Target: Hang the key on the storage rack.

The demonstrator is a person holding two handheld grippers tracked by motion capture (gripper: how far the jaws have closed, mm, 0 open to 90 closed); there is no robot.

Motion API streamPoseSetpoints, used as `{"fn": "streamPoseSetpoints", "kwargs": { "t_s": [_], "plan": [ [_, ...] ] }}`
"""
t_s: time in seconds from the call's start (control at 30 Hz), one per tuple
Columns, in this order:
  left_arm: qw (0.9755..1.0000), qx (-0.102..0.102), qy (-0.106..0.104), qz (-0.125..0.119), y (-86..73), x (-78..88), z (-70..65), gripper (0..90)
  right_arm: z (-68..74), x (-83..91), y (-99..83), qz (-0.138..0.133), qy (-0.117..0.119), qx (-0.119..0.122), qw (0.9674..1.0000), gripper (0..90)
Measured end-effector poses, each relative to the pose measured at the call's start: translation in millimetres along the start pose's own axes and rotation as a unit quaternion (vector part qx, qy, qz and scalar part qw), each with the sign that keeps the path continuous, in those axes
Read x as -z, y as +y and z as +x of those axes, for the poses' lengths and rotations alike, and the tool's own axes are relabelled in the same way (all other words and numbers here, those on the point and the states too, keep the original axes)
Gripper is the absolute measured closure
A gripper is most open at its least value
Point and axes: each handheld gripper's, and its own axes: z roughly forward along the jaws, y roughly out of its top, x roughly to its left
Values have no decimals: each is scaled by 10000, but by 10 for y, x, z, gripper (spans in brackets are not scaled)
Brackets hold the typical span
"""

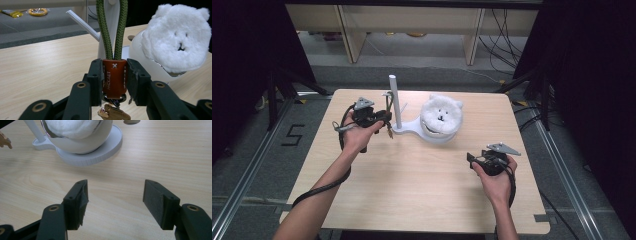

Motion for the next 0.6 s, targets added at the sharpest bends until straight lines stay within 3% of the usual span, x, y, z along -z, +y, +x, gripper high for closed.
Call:
{"fn": "streamPoseSetpoints", "kwargs": {
  "t_s": [0.03,0.37,0.5,0.53,0.6],
  "plan": [
    [10000,-23,26,19,1,-8,-2,656,-11,-4,-2,-15,-34,83,10000,379],
    [9995,-204,176,170,-52,30,32,596,-6,10,4,-5,-2,15,10000,379],
    [9987,-365,241,251,-108,144,82,548,-14,16,6,-9,23,11,10000,379],
    [9983,-442,240,292,-147,207,114,529,-47,9,10,-57,43,172,9998,379],
    [9978,-518,296,283,-189,278,136,497,-48,8,10,-56,-2,179,9998,379]
  ]
}}
